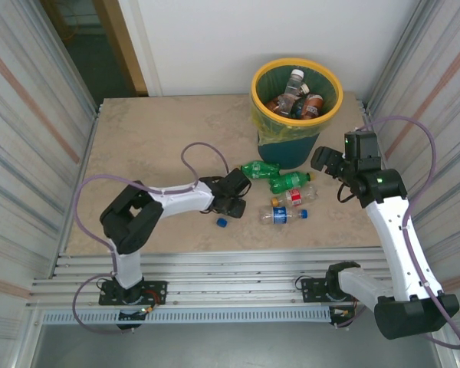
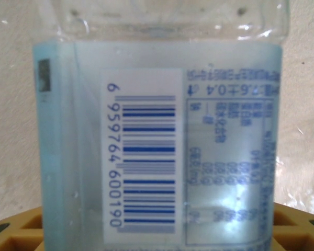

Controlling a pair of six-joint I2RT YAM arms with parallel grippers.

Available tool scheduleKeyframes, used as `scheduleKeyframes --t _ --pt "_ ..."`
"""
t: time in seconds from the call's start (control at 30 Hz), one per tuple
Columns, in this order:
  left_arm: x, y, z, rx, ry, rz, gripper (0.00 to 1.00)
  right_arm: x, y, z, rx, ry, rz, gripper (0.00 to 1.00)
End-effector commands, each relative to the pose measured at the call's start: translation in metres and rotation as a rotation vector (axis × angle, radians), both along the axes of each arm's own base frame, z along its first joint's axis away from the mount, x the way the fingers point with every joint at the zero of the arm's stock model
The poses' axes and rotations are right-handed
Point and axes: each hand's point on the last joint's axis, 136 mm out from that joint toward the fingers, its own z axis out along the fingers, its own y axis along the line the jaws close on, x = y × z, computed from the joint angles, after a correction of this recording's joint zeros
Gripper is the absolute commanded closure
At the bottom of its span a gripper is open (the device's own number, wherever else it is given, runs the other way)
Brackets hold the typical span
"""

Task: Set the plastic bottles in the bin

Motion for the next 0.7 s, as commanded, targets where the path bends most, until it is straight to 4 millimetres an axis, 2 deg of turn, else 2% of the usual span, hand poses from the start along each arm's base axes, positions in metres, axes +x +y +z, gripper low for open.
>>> scheduleKeyframes --t 0.0,0.47,0.67 --pt "0.009 -0.002 0.043 -0.124 -0.087 0.028 0.45 0.001 0.005 0.002 0.046 -0.022 0.005 0.02" --pt "0.005 0.029 0.131 -0.377 -0.312 0.058 0.48 0.004 0.021 0.004 0.109 -0.06 0.074 0.02" --pt "0.0 0.044 0.156 -0.45 -0.393 0.057 0.49 0.006 0.027 0.005 0.137 -0.069 0.098 0.02"
